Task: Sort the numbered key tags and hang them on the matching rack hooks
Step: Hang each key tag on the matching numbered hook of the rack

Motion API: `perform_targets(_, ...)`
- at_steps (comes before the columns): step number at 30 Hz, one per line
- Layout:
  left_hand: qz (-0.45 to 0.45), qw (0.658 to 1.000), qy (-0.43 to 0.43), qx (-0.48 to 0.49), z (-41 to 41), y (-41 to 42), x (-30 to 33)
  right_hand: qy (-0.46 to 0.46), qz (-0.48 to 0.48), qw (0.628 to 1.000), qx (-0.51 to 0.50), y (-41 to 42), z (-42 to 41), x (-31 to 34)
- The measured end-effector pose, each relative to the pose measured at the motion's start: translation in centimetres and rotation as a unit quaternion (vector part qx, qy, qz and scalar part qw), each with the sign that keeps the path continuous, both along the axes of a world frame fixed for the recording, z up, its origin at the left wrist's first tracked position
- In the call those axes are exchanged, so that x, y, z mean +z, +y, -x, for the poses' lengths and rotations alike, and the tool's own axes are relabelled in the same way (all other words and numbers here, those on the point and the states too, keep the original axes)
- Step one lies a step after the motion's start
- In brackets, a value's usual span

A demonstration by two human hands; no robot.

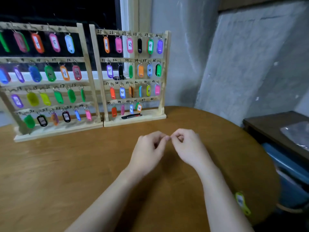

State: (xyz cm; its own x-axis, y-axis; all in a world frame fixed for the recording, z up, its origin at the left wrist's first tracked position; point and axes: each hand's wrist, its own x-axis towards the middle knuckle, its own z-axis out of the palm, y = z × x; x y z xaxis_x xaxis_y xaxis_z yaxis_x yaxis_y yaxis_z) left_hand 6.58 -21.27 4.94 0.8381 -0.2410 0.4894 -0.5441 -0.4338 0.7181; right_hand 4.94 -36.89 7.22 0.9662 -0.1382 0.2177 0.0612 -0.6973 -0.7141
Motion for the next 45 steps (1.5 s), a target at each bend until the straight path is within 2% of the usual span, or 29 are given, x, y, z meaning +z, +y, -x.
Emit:
perform_targets(5, 0.018, 0.999, 0.029, -0.025, 2.6, -2.0, -1.9, -0.032, 0.033, 0.998, -0.050, -4.4, 5.9, -0.9)
perform_targets(11, -0.064, 0.989, 0.058, -0.119, 5.3, -4.7, -2.8, 0.015, 0.080, 0.993, -0.087, -8.9, 13.1, -2.9)
perform_targets(15, -0.079, 0.978, 0.048, -0.188, 7.2, -6.8, -4.3, 0.057, 0.089, 0.989, -0.102, -10.2, 16.7, -4.4)
perform_targets(19, -0.153, 0.961, 0.004, -0.232, 8.2, -7.9, -5.7, 0.062, 0.109, 0.984, -0.125, -10.3, 18.2, -5.7)
perform_targets(24, -0.205, 0.954, -0.018, -0.219, 8.3, -8.3, -5.8, 0.095, 0.123, 0.978, -0.139, -9.5, 18.1, -5.8)
perform_targets(30, -0.198, 0.956, 0.006, -0.215, 8.1, -8.4, -5.9, 0.113, 0.111, 0.976, -0.150, -9.2, 17.5, -5.4)
perform_targets(34, -0.204, 0.954, 0.013, -0.220, 8.1, -8.4, -6.0, 0.117, 0.068, 0.979, -0.153, -9.4, 17.1, -5.7)
perform_targets(38, -0.195, 0.954, 0.033, -0.226, 8.1, -8.4, -5.9, 0.102, 0.007, 0.981, -0.166, -9.6, 17.0, -6.1)
perform_targets(45, -0.196, 0.954, 0.032, -0.225, 8.1, -8.3, -5.9, 0.044, -0.012, 0.989, -0.141, -9.9, 17.2, -6.5)
